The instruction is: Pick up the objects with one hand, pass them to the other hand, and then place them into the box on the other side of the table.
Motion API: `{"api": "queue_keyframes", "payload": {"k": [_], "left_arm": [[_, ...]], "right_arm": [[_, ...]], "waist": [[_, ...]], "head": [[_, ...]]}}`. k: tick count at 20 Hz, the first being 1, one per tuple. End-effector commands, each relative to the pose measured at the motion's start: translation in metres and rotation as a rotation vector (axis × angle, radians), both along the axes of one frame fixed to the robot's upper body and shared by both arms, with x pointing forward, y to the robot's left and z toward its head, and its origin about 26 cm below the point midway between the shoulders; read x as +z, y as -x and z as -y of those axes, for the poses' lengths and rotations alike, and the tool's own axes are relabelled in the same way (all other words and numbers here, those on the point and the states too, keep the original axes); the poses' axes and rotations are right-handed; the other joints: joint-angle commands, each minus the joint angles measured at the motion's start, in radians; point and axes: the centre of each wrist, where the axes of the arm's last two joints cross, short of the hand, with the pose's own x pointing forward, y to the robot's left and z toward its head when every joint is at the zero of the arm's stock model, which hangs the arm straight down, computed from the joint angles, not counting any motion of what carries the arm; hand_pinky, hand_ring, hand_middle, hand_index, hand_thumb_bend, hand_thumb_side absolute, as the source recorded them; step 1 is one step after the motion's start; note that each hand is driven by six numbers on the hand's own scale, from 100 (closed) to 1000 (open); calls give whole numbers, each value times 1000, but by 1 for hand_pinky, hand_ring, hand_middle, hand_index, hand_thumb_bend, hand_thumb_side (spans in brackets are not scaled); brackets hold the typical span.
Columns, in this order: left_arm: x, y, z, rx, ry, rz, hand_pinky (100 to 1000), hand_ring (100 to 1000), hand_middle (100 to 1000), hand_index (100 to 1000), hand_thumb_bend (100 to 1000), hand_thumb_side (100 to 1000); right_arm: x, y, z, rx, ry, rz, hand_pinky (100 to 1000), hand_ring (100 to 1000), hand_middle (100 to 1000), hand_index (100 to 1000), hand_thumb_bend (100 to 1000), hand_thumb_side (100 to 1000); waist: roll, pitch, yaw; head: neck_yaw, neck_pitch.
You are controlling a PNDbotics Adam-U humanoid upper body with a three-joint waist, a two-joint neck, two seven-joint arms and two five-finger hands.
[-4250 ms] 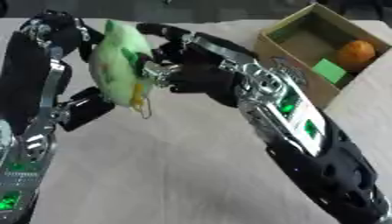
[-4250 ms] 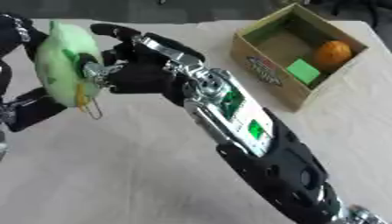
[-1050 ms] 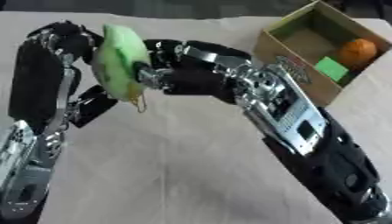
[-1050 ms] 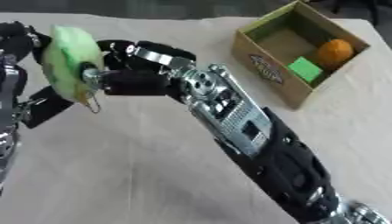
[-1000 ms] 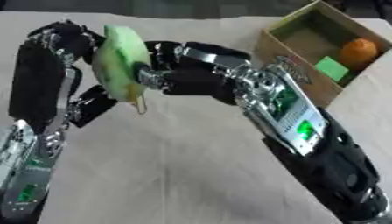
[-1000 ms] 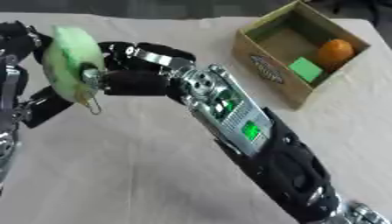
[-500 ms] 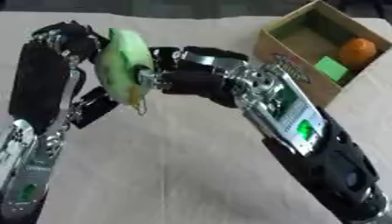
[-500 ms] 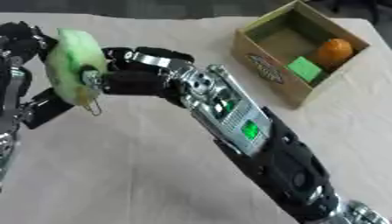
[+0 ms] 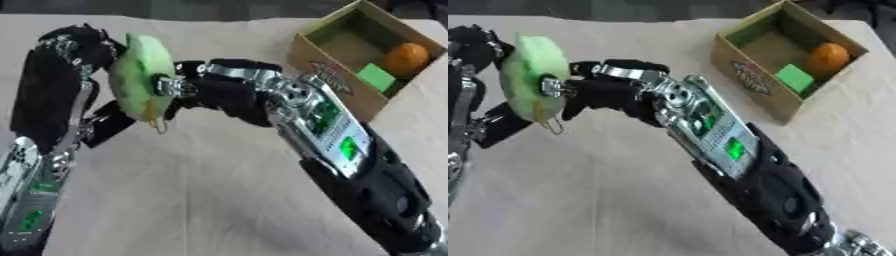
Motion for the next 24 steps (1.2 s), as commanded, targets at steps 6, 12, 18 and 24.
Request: {"api": "queue_keyframes", "payload": {"k": [6, 12, 18, 24], "left_arm": [[15, 6, 10, -12, -8, 57, 574, 544, 422, 630, 779, 100], [15, 7, 11, 0, -37, 65, 584, 560, 449, 661, 872, 100], [13, 6, 11, 14, -81, 60, 620, 603, 501, 721, 1000, 174], [11, 4, 9, 45, -139, 42, 665, 653, 553, 785, 1000, 222]], "right_arm": [[4, 3, -2, 61, -48, -33, 1000, 697, 401, 711, 100, 498], [4, 3, -1, 69, -67, -42, 1000, 649, 361, 668, 100, 471], [5, 2, 0, 53, -94, -47, 1000, 627, 338, 639, 100, 452], [6, 2, 1, 47, -119, -43, 1000, 610, 320, 617, 100, 440]], "waist": [[4, -17, -1], [5, -19, -2], [7, -18, -2], [8, -18, -1]], "head": [[7, -4], [6, 1], [5, 1], [-1, -2]]}}
